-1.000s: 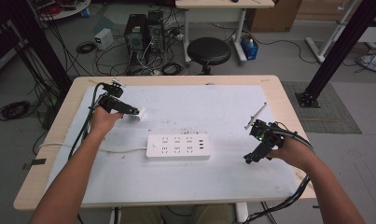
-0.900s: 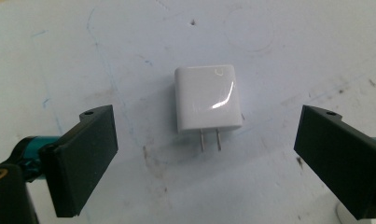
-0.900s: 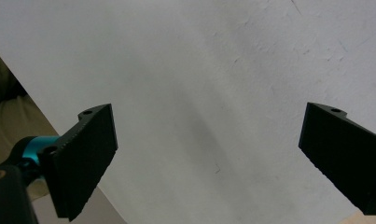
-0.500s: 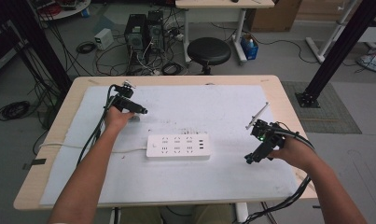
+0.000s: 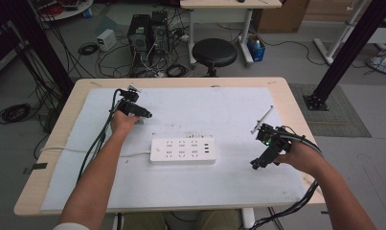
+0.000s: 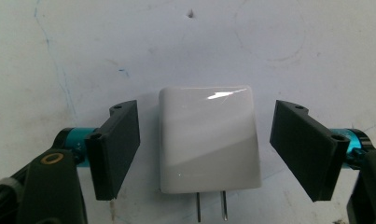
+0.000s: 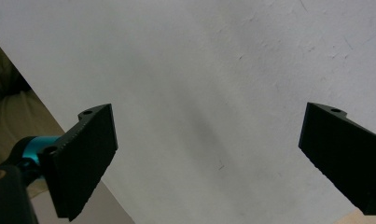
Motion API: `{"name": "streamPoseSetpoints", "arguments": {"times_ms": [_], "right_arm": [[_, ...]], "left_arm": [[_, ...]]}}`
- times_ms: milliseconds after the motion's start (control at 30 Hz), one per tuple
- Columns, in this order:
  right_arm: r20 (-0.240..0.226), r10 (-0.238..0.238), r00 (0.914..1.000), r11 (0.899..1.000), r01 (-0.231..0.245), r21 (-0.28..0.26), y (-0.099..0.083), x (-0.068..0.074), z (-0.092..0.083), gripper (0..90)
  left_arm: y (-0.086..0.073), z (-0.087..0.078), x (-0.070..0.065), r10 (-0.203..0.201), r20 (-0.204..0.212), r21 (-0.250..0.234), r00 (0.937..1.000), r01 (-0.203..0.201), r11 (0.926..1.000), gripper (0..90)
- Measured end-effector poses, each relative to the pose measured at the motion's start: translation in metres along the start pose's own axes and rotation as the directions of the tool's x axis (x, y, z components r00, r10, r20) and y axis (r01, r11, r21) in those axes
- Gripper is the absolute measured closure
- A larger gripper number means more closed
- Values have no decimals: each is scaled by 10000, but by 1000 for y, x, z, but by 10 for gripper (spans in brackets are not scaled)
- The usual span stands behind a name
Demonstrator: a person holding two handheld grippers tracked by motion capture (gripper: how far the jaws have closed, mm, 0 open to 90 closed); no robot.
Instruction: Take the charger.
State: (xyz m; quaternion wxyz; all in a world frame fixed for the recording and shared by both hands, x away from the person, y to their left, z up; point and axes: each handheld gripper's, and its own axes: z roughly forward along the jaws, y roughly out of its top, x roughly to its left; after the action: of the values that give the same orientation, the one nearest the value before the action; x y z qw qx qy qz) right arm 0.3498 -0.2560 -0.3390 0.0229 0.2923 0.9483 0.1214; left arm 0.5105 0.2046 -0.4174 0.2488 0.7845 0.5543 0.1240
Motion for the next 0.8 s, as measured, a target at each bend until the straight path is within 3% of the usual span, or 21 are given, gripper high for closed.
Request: {"name": "streamPoseSetpoints", "arguments": {"times_ms": [467, 633, 800], "right_arm": [[16, -1, 10000, 10000, 1, -34, -3, 0, 0, 37], [9, 88, 10000, 10000, -88, 20, -3, 0, 1, 37], [71, -4, 10000, 10000, 4, -35, -3, 0, 1, 37]], "left_arm": [[-3, 5, -1, 248, -76, 77, 9997, -247, 9997, 403], [-3, 3, -4, 973, -546, 49, 9938, -972, 9953, 424], [-2, -8, -4, 1029, -314, -375, 9942, -1041, 9939, 424]]}}
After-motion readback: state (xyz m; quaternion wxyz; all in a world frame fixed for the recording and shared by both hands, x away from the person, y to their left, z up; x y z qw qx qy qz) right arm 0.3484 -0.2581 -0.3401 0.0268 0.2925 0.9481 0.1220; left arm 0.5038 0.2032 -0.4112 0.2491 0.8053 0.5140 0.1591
